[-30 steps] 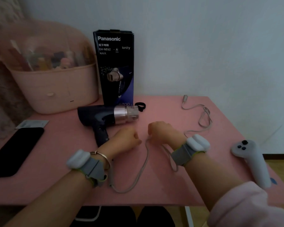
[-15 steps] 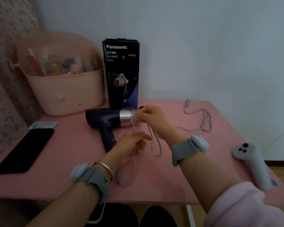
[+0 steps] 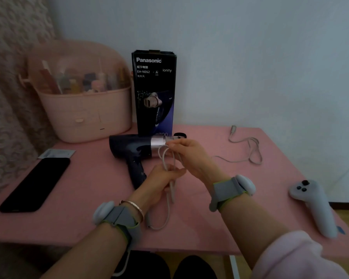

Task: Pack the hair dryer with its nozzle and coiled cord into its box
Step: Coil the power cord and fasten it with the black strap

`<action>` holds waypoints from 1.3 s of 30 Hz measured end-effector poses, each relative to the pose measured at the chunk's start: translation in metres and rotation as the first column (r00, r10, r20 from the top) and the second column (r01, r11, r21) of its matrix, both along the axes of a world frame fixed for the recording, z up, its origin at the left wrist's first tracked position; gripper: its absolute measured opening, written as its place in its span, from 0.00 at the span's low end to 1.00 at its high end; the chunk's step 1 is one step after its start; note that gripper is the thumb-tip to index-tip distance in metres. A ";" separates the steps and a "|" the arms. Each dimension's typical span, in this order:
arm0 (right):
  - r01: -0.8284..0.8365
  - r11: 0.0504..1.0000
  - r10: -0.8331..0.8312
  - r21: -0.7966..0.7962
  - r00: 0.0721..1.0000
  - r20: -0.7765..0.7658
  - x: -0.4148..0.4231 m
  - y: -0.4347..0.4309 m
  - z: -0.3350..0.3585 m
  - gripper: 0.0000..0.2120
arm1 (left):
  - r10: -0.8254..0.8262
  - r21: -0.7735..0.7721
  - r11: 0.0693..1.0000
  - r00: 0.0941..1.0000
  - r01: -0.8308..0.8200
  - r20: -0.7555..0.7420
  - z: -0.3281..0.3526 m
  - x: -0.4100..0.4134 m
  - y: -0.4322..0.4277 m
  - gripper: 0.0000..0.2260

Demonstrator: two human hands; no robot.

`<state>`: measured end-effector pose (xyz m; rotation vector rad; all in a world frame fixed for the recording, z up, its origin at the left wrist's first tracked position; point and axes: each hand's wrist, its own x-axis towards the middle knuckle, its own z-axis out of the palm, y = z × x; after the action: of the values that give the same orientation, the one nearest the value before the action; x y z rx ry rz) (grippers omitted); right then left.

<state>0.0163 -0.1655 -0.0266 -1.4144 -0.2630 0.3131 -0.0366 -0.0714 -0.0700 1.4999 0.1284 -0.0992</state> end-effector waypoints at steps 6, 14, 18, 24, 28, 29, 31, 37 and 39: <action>-0.022 0.892 0.102 -0.452 0.983 0.153 0.003 -0.021 -0.001 0.07 | 0.176 -0.092 0.981 0.984 -0.173 0.024 -0.002 0.008 0.006 0.16; 0.057 0.779 0.128 -0.624 0.961 0.247 0.004 -0.025 -0.012 0.07 | 0.107 -0.109 0.989 0.992 -0.099 0.062 -0.003 0.006 0.003 0.10; -0.039 0.887 0.111 -0.460 0.985 0.132 0.002 -0.019 -0.008 0.07 | 0.046 -0.098 0.995 0.995 -0.037 0.087 -0.002 0.006 0.003 0.02; -0.007 0.909 0.070 -0.417 0.988 0.137 0.007 -0.025 -0.006 0.06 | 0.072 0.011 0.997 0.993 -0.074 0.088 0.000 0.009 0.008 0.04; 0.257 0.786 -0.091 -0.562 0.947 0.307 0.018 -0.035 -0.017 0.10 | 0.162 0.003 0.987 0.984 -0.163 0.077 -0.003 0.012 0.008 0.06; 0.281 0.718 -0.063 -0.637 0.937 0.343 0.020 -0.038 -0.019 0.12 | 0.163 -0.027 0.986 0.984 -0.162 0.072 -0.004 0.012 0.007 0.07; 0.258 0.557 0.050 -0.789 0.938 0.342 0.025 -0.043 -0.025 0.15 | 0.153 -0.075 0.986 0.987 -0.148 0.055 -0.004 0.011 0.007 0.08; 0.219 0.241 0.155 -0.946 0.953 0.260 0.025 -0.047 -0.039 0.14 | 0.109 -0.128 0.987 0.993 -0.102 0.051 -0.003 0.013 0.006 0.06; 0.217 0.468 0.069 -0.857 0.957 0.281 0.023 -0.044 -0.033 0.10 | 0.095 -0.120 0.989 0.993 -0.086 0.069 -0.003 0.013 0.004 0.05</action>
<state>0.0394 -0.2094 -0.0601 -2.5451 -0.2760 0.1603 -0.0232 -0.0673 -0.0725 1.3771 0.1282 0.0222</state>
